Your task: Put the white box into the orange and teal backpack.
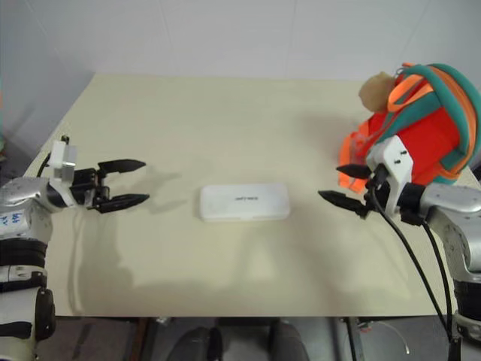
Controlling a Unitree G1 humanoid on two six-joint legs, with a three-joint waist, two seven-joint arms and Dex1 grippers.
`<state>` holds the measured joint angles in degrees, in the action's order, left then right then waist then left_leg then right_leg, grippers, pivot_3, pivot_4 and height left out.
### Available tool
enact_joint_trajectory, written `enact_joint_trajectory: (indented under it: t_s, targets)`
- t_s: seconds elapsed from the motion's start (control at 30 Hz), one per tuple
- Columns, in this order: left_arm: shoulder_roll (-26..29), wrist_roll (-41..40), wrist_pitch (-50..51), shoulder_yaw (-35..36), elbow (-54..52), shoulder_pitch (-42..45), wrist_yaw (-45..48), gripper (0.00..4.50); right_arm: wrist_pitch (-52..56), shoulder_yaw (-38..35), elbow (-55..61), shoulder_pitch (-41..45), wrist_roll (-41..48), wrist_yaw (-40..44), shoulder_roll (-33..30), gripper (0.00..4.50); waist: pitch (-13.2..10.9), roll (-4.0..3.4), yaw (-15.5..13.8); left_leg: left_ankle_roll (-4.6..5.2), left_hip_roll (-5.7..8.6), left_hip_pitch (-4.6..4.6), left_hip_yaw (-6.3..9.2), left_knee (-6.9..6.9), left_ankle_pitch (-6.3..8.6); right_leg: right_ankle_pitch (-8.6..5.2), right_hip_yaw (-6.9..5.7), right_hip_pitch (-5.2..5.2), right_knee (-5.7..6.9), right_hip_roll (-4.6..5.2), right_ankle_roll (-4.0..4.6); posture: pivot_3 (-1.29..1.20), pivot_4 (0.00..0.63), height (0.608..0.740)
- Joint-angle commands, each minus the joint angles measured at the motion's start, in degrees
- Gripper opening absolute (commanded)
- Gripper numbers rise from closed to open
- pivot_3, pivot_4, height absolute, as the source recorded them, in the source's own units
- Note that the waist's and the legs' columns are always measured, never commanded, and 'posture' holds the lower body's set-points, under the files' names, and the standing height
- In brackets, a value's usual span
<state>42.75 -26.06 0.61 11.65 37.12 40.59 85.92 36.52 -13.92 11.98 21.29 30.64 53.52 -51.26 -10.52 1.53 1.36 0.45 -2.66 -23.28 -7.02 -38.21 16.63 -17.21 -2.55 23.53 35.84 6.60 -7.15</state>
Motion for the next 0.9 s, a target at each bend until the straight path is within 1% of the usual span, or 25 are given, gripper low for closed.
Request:
enact_joint_trajectory:
  t_s: [0.03,0.13,0.23,0.3,0.4,0.63,0.73,0.83,0.9]
  targets:
    - [0.9,-0.05,-0.29,0.18,-0.04,2.67,1.84,4.5,1.75,-2.66,4.54,0.52,2.56,-1.94,0.01,4.45,0.0,0.0,0.02,0.0,-0.01,0.0,0.01,-0.01,0.0,0.0,0.0,0.0,0.0,-0.01,0.0,0.0,0.15,0.74]
    - [0.22,0.5,-1.79,-0.07,1.47,4.2,1.09,4.5,0.61,-1.73,3.53,1.84,2.12,-3.63,1.58,4.45,0.0,0.0,0.2,-0.01,0.0,0.02,0.02,-0.02,0.0,0.01,-0.01,-0.01,0.03,-0.04,0.02,0.0,0.15,0.74]
    - [-0.54,-0.09,-0.08,-0.69,-0.18,3.89,1.27,4.5,0.99,-1.17,3.21,1.62,1.89,-3.68,1.3,4.45,0.0,0.0,0.15,-0.01,0.03,0.04,0.01,-0.01,-0.01,0.02,-0.01,-0.01,0.04,-0.05,0.04,0.0,0.15,0.74]
    - [-0.77,0.37,-0.23,-1.16,0.86,4.89,1.62,4.5,0.97,-0.73,3.42,2.52,1.97,-4.24,1.7,4.45,0.0,0.0,0.09,-0.02,0.03,0.01,0.02,-0.01,-0.01,0.02,-0.04,0.0,0.02,-0.05,0.04,0.0,0.15,0.74]
    - [-0.87,0.99,0.35,-0.99,2.22,5.93,-0.64,4.5,0.81,0.78,3.86,3.64,0.83,-6.03,2.59,4.45,0.0,0.0,0.1,-0.02,0.04,0.0,0.01,-0.03,-0.01,0.02,-0.06,0.0,0.01,-0.04,0.04,0.0,0.15,0.74]
    - [-1.76,1.39,2.79,-1.1,-1.67,2.88,-5.05,4.5,-1.29,4.81,2.94,4.1,-3.22,-8.22,4.06,4.45,0.0,0.0,0.11,-0.02,0.05,0.0,0.02,-0.03,-0.01,0.02,-0.07,-0.01,0.01,-0.04,0.03,0.0,0.15,0.74]
    - [-2.28,2.67,1.41,-1.95,-1.79,2.09,-5.48,4.5,-1.36,7.41,0.81,5.48,-6.38,-9.39,4.11,4.45,0.0,0.0,0.12,-0.02,0.03,0.0,0.02,-0.03,-0.01,0.02,-0.07,0.0,0.01,-0.04,0.04,0.0,0.15,0.74]
    - [-2.49,3.18,1.67,-2.63,-2.68,1.21,-5.48,4.5,-3.17,8.9,-0.89,6.81,-8.7,-10.13,5.07,3.8,0.0,0.0,0.13,-0.02,0.05,0.0,0.01,-0.06,-0.01,0.02,-0.07,-0.01,0.03,-0.04,0.04,0.0,0.15,0.74]
    - [-2.73,2.73,2.37,-2.81,-3.71,0.52,-4.96,4.5,-2.82,9.25,-0.91,6.89,-9.0,-10.34,5.69,3.15,0.0,0.0,0.11,-0.02,0.05,0.01,0.02,-0.04,-0.01,0.02,-0.08,0.0,0.03,-0.05,0.04,0.0,0.15,0.74]
